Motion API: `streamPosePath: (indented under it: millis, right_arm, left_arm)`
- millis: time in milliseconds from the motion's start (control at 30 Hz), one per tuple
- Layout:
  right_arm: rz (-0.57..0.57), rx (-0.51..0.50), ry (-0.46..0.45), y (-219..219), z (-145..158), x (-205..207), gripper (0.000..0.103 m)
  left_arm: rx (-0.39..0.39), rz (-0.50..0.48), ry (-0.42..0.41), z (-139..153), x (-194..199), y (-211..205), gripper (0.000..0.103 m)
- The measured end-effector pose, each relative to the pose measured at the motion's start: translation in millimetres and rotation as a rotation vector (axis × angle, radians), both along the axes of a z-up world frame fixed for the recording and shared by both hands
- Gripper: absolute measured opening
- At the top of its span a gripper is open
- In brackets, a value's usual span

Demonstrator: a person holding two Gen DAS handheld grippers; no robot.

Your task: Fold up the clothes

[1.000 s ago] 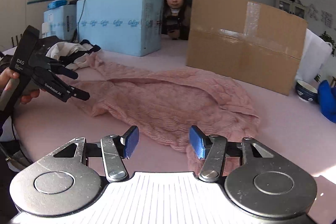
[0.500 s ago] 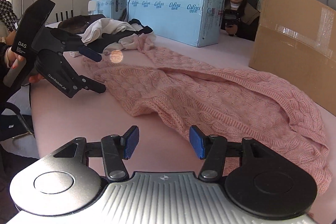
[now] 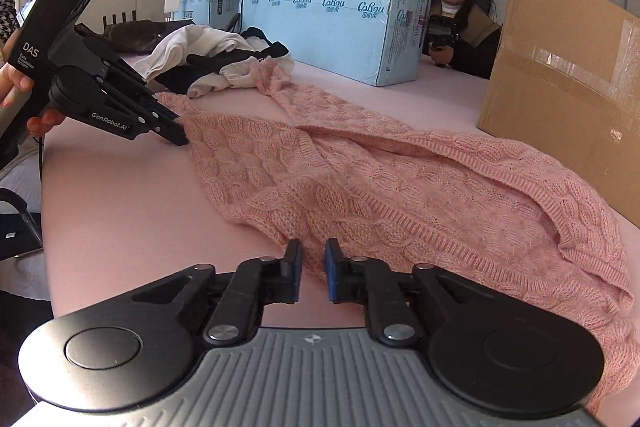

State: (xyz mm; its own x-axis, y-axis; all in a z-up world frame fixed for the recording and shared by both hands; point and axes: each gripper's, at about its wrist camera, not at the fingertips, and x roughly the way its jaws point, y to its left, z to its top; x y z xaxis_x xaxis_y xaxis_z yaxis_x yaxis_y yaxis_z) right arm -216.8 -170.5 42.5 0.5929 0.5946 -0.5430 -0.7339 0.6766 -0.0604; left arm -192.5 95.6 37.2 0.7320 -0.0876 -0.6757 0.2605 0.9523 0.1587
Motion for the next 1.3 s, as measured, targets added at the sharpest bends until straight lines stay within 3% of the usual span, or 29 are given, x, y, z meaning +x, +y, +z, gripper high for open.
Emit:
streamPosePath:
  millis: [200,400,467,500,533,600,633,800,967,1133,1200,1300]
  right_arm:
    - [0.034,0.006,-0.013,-6,0,-9,0.006]
    - [0.028,0.031,0.072,-10,-10,1,0.006]
    - [0.028,0.086,0.104,-18,-5,5,0.006]
    - [0.018,0.114,0.107,-24,-1,7,0.006]
    - [0.004,0.13,0.1,-29,3,9,0.012]
    - [-0.037,0.144,0.07,-40,14,12,0.034]
    - [-0.059,0.149,0.054,-45,20,15,0.044]
    - [-0.143,0.176,0.027,-70,46,35,0.045]
    - [-0.26,0.145,0.003,-80,70,80,0.047]
    - [-0.304,-0.03,-0.047,-66,79,123,0.053]
    - [-0.288,-0.112,-0.07,-55,79,135,0.053]
    - [-0.224,-0.162,-0.041,-42,79,154,0.053]
  left_arm:
    - [0.016,0.014,-0.008,8,-6,6,0.009]
    - [0.07,-0.002,0.013,-2,-9,1,0.013]
    - [0.074,-0.003,0.004,0,-9,-1,0.023]
    - [0.07,0.008,-0.003,4,-8,-1,0.043]
    - [0.063,0.015,-0.015,9,-7,-1,0.067]
    - [0.033,0.011,-0.059,25,-5,-3,0.082]
    - [0.018,0.01,-0.08,33,-4,-3,0.082]
    - [-0.086,-0.012,-0.178,66,15,-11,0.083]
    - [-0.171,-0.047,-0.201,60,61,-47,0.083]
    - [-0.218,-0.049,-0.082,21,115,-75,0.083]
    - [-0.209,-0.048,-0.028,5,127,-76,0.083]
    - [-0.159,-0.013,-0.012,-7,132,-72,0.083]
